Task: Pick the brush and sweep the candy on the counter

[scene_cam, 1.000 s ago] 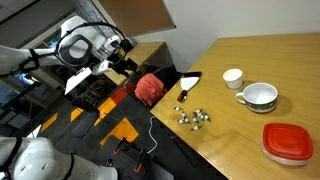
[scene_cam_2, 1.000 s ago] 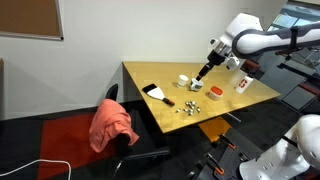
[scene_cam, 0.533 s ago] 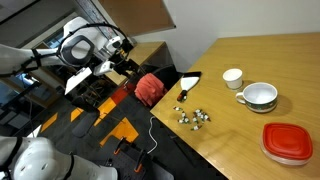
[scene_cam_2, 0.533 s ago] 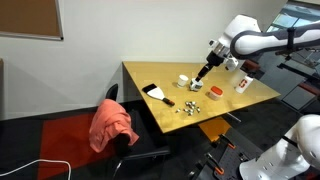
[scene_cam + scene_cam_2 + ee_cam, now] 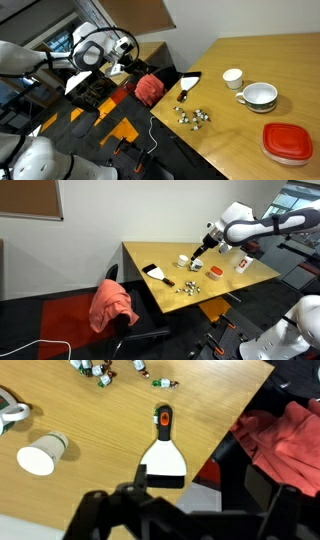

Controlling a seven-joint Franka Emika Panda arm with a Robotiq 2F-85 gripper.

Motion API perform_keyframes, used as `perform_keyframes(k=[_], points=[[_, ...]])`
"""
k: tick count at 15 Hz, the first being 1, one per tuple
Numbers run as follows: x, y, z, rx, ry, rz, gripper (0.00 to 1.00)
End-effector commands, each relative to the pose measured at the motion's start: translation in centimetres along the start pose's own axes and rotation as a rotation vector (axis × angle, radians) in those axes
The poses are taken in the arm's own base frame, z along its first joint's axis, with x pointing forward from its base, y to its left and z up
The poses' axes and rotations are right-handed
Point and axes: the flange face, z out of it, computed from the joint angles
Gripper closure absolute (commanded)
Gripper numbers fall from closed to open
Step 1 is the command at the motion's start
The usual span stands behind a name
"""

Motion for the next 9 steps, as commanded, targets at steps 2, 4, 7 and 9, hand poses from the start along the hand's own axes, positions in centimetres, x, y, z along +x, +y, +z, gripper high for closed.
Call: perform_keyframes(k=[2, 4, 7, 9], points=[[0.3, 1.2, 5.4, 0.024, 0.040, -0.001, 0.00], [0.3, 1.4, 7.7, 0.041, 0.045, -0.002, 0.00], [-0.2, 1.7, 11.1, 0.060, 0.034, -0.010, 0.00], [-0.5, 2.0, 13.1, 0.062, 0.021, -0.020, 0.00]])
